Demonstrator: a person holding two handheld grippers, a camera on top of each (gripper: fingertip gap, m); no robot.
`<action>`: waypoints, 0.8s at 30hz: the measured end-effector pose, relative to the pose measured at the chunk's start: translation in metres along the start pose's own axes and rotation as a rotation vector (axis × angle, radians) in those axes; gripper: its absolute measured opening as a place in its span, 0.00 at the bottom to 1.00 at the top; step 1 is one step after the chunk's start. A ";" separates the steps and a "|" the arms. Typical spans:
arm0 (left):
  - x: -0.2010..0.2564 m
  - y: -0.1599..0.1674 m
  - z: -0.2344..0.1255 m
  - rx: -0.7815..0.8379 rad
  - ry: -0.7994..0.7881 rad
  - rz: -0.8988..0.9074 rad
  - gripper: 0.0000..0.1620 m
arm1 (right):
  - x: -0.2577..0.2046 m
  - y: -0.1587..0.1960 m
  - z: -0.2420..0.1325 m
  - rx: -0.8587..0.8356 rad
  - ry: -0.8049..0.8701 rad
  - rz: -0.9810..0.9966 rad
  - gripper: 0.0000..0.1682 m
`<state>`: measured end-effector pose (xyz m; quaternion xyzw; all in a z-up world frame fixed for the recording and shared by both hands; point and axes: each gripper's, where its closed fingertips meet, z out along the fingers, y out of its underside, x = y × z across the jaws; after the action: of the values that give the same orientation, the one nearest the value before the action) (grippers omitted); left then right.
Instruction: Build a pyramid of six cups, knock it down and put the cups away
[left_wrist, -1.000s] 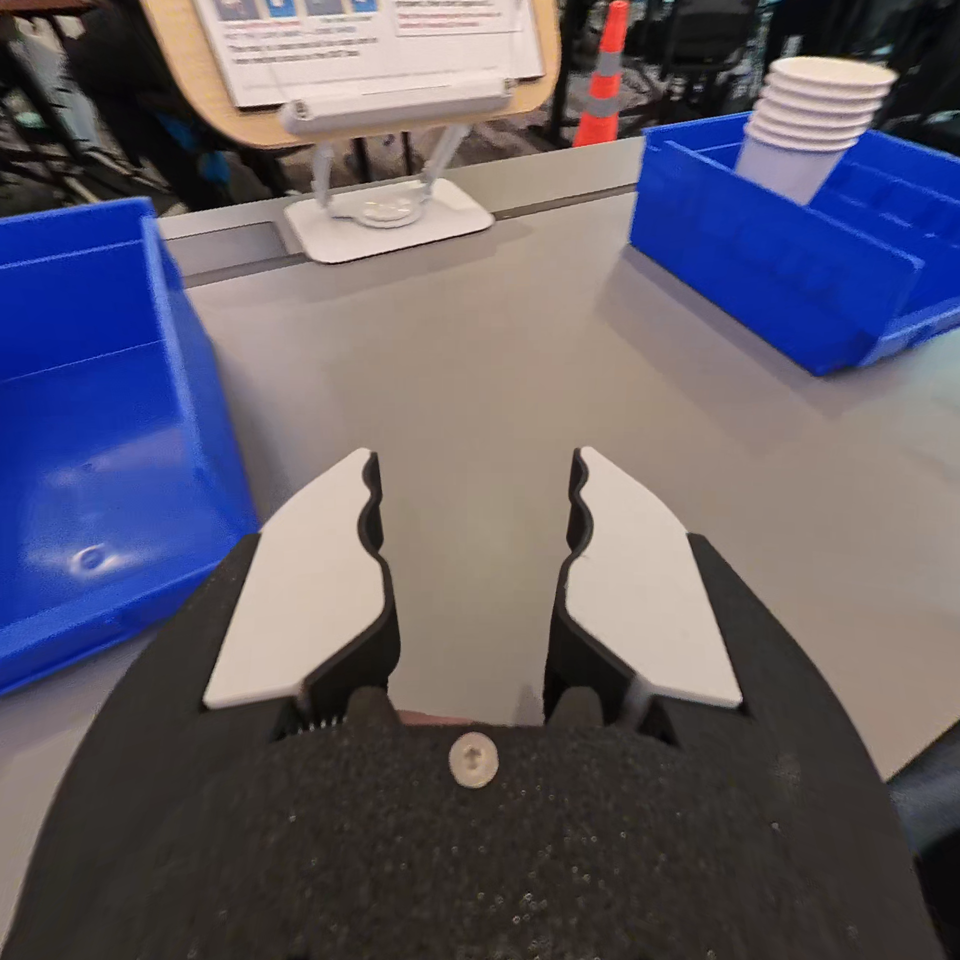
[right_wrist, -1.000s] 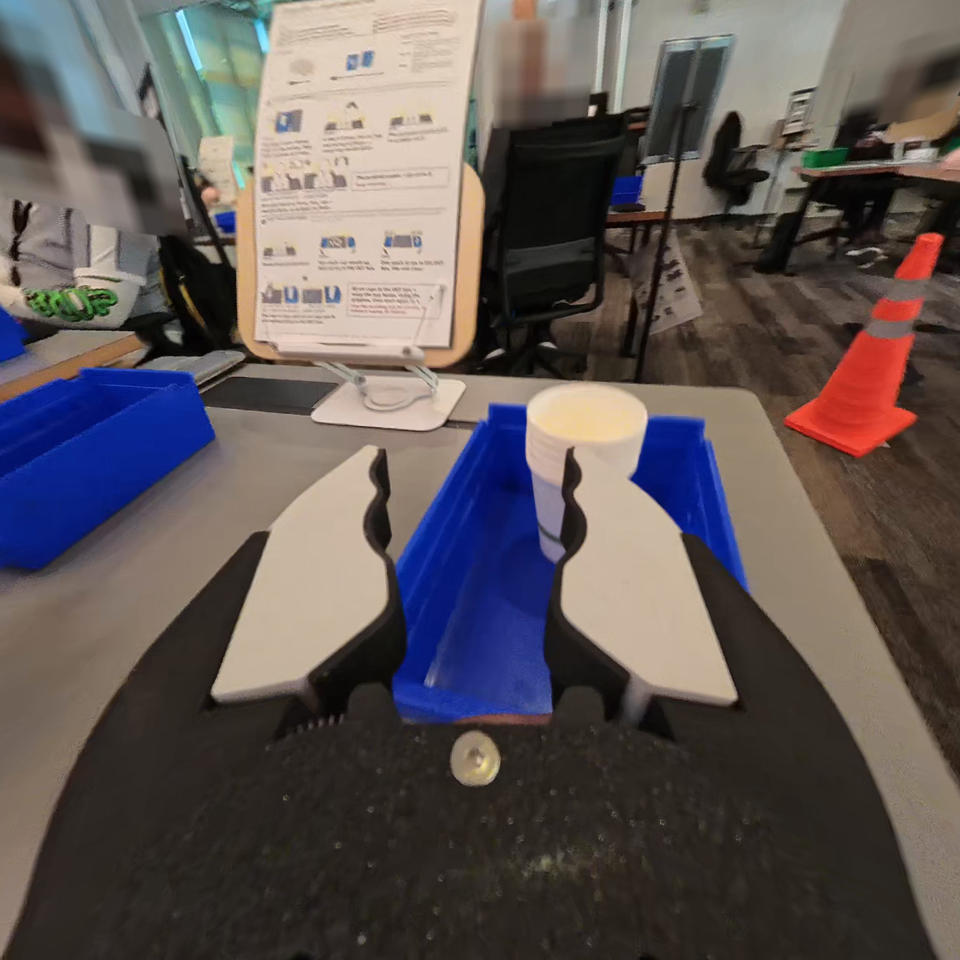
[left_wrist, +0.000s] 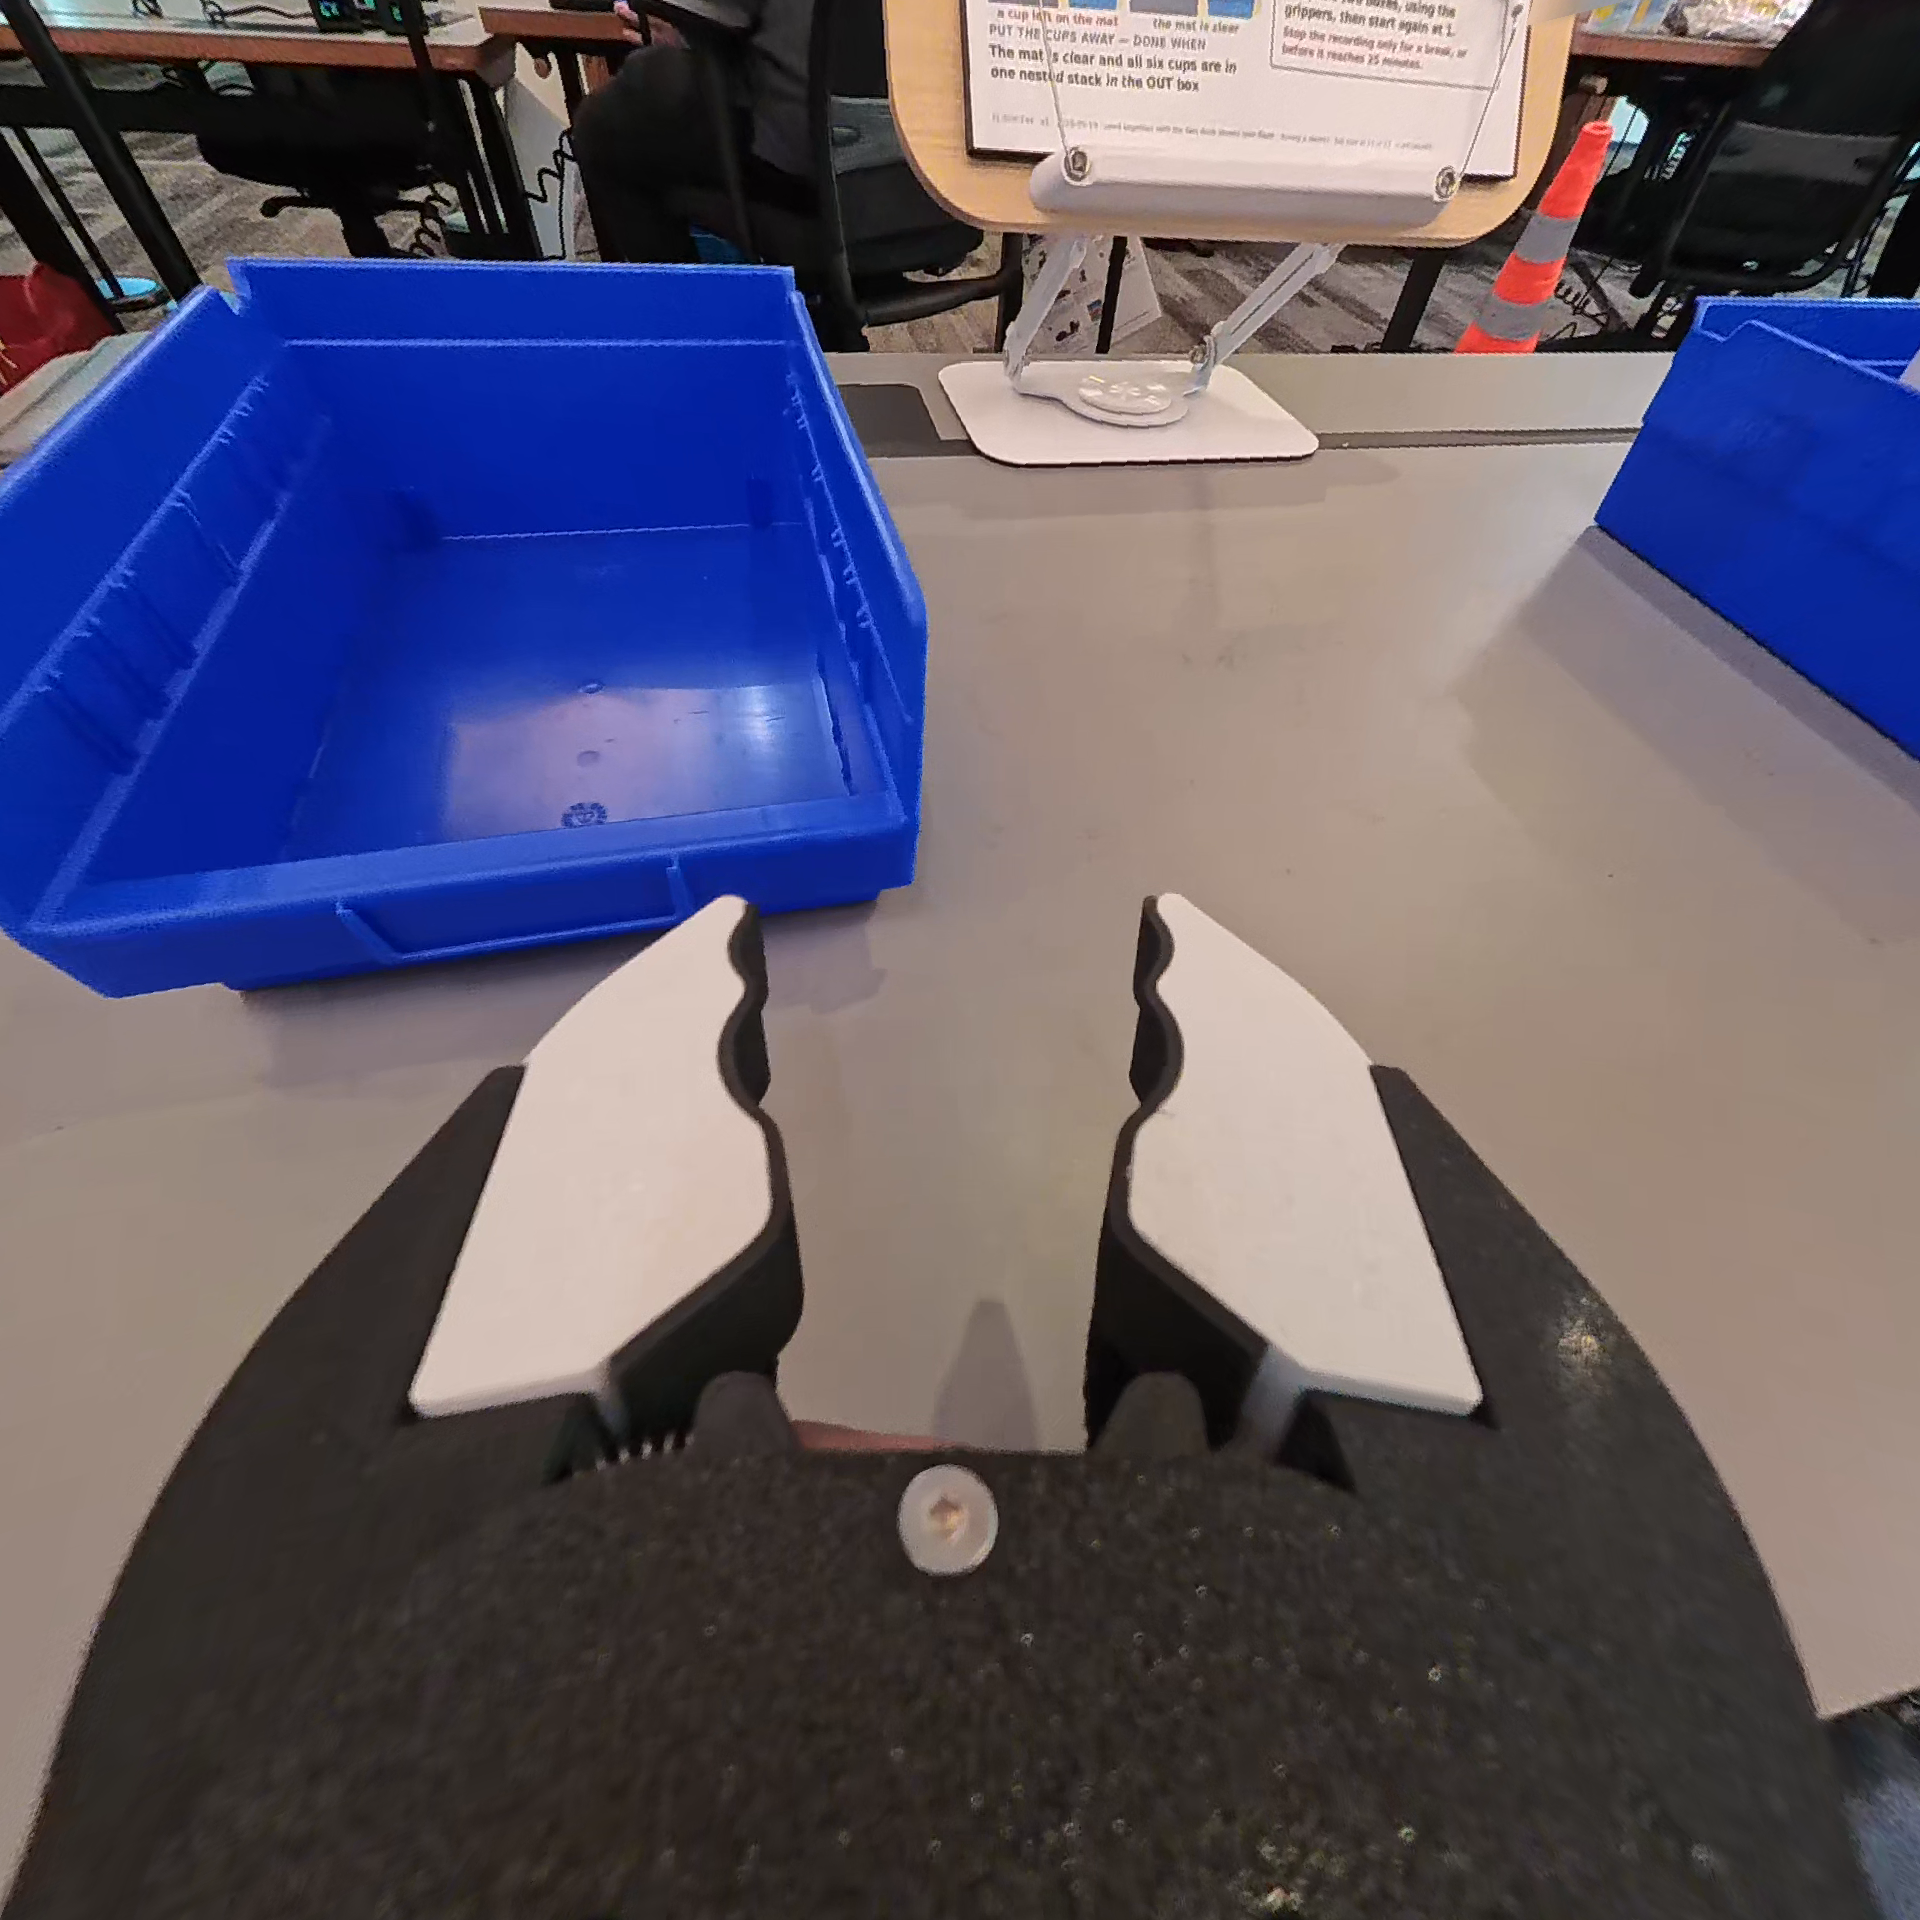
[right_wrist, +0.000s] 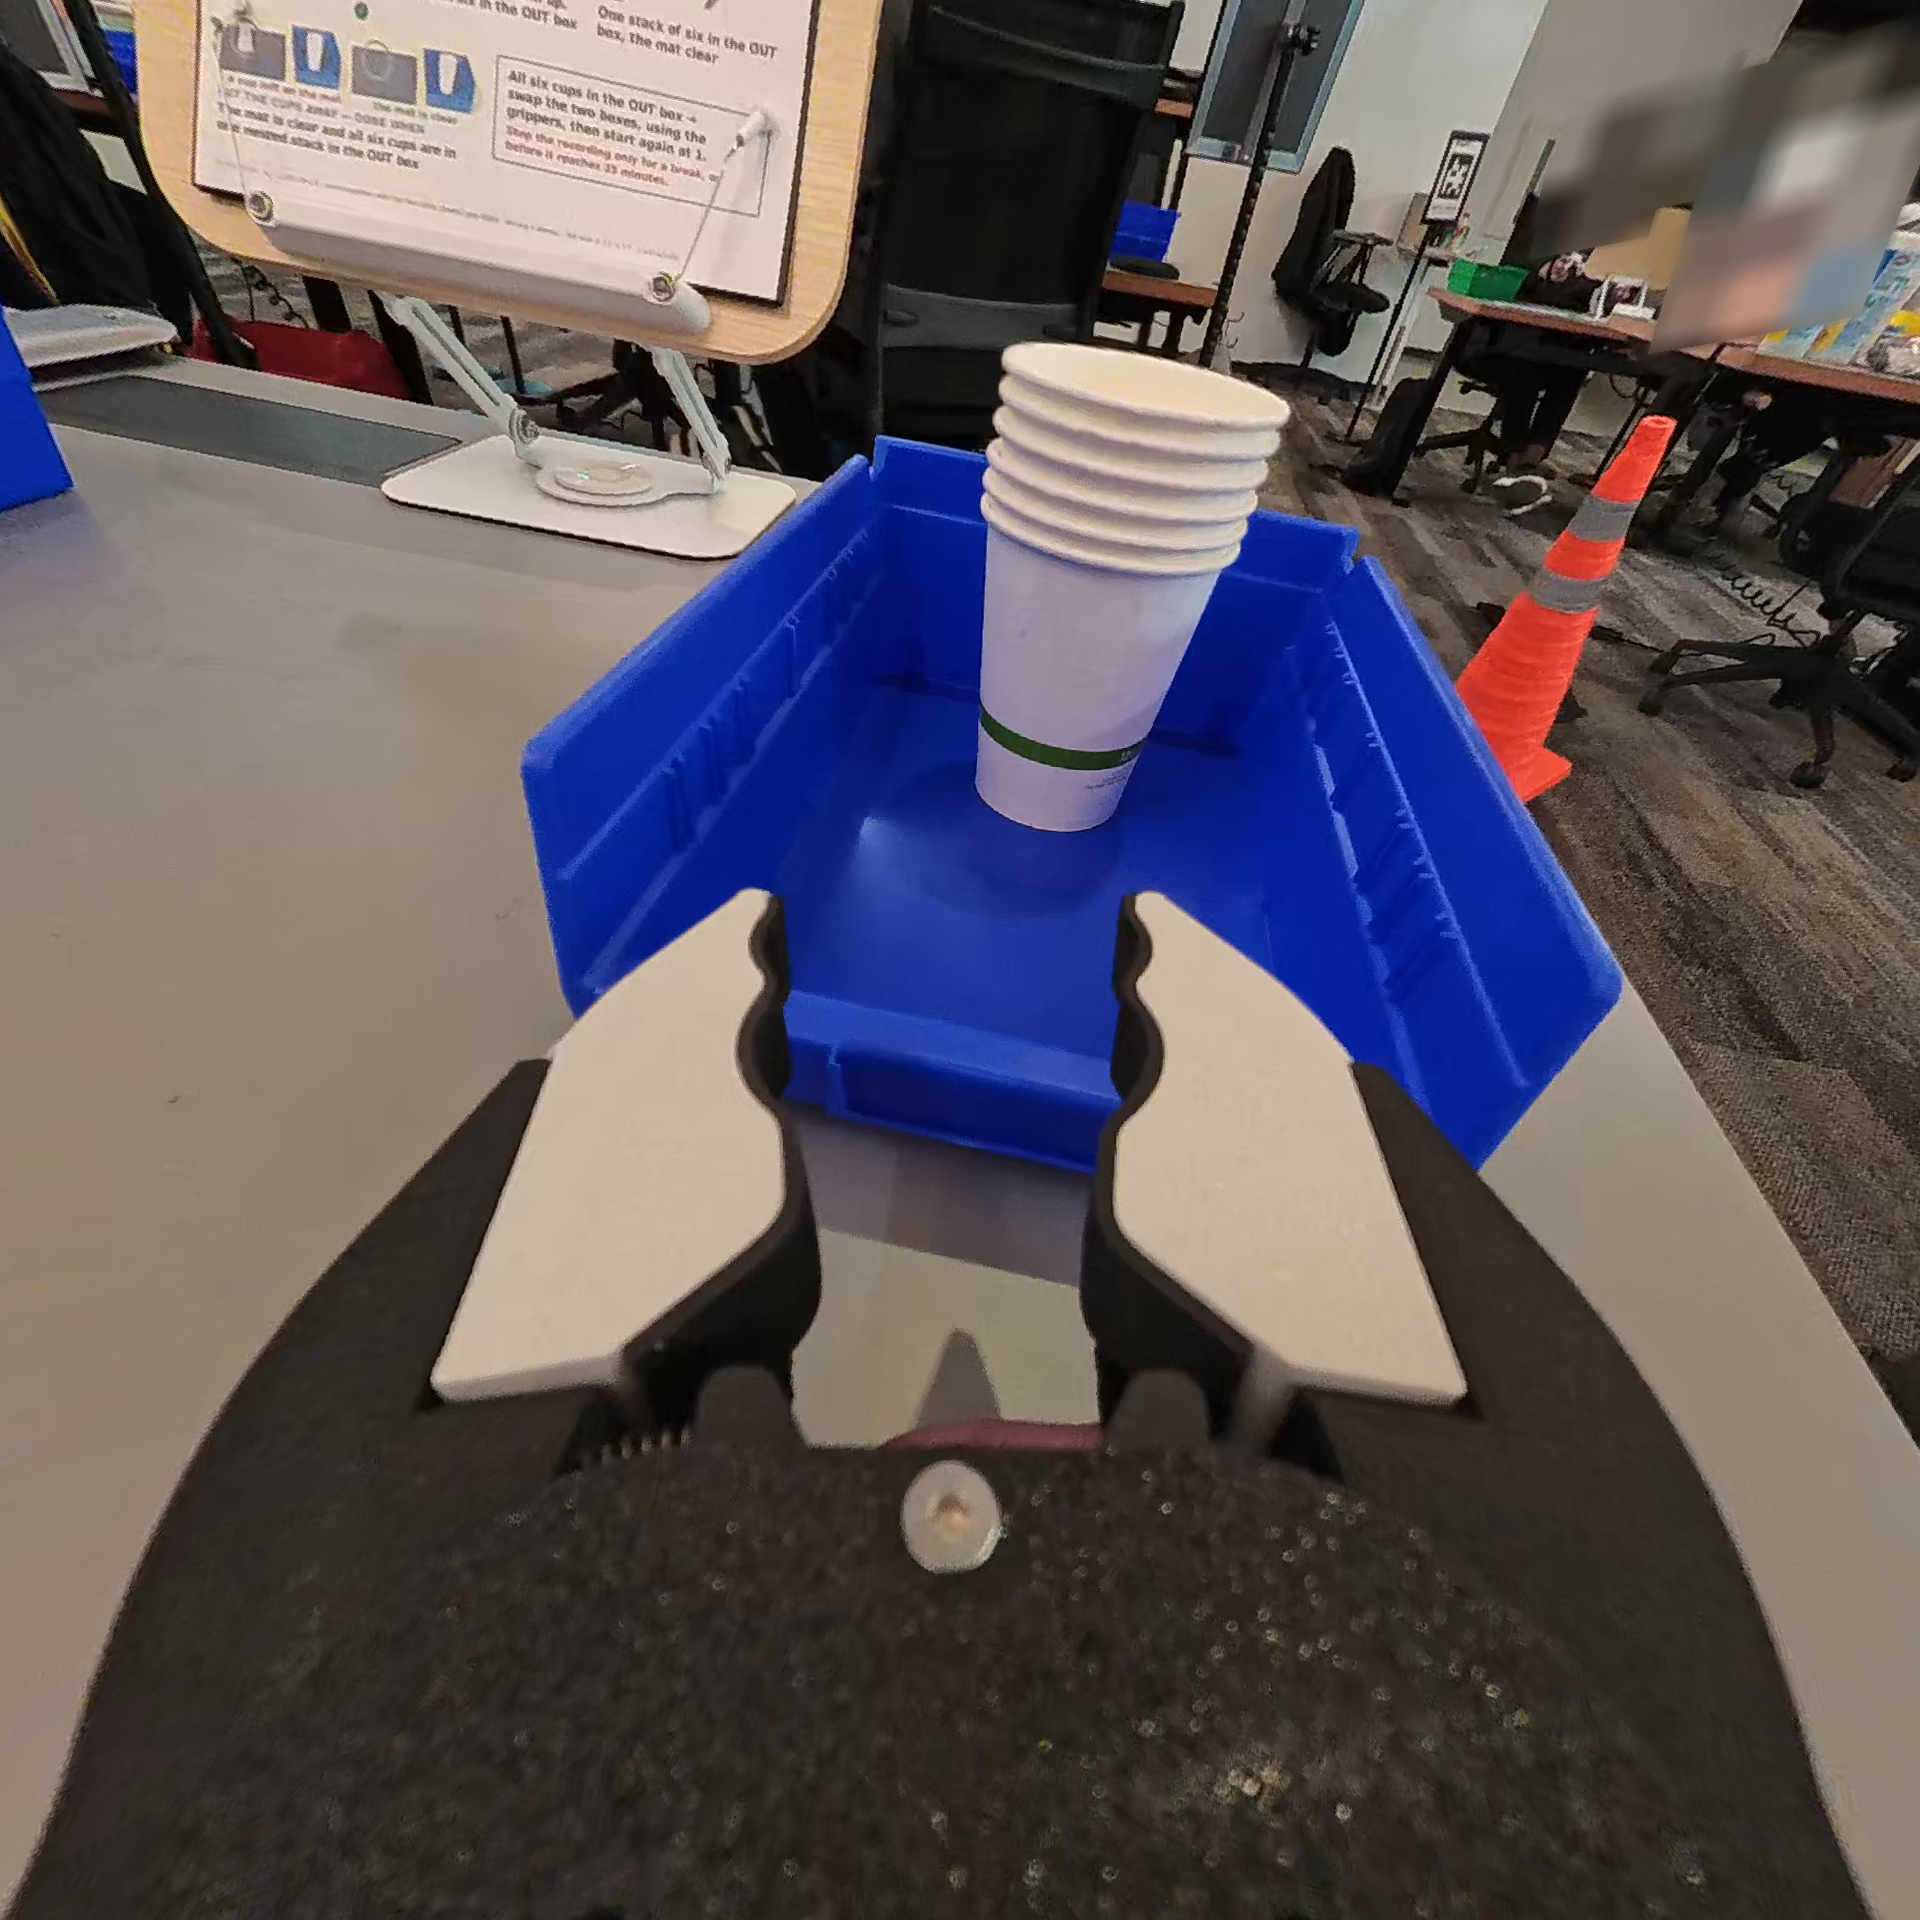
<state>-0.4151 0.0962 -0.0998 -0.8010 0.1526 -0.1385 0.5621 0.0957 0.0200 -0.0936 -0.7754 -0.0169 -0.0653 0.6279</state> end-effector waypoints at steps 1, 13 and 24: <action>0.001 0.001 0.001 -0.008 0.002 0.004 0.42 | 0.001 0.001 0.001 -0.005 -0.002 0.003 0.35; 0.016 0.005 0.003 -0.020 0.051 0.026 0.43 | 0.007 0.006 -0.003 -0.018 0.011 0.058 0.35; 0.277 -0.019 0.052 -0.106 0.611 0.003 0.40 | 0.040 0.003 -0.011 0.028 0.065 0.199 0.37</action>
<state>-0.1398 0.0365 -0.0855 -0.7502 0.3226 -0.3638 0.4481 0.1344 0.0061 -0.0898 -0.7618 0.0796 -0.0275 0.6423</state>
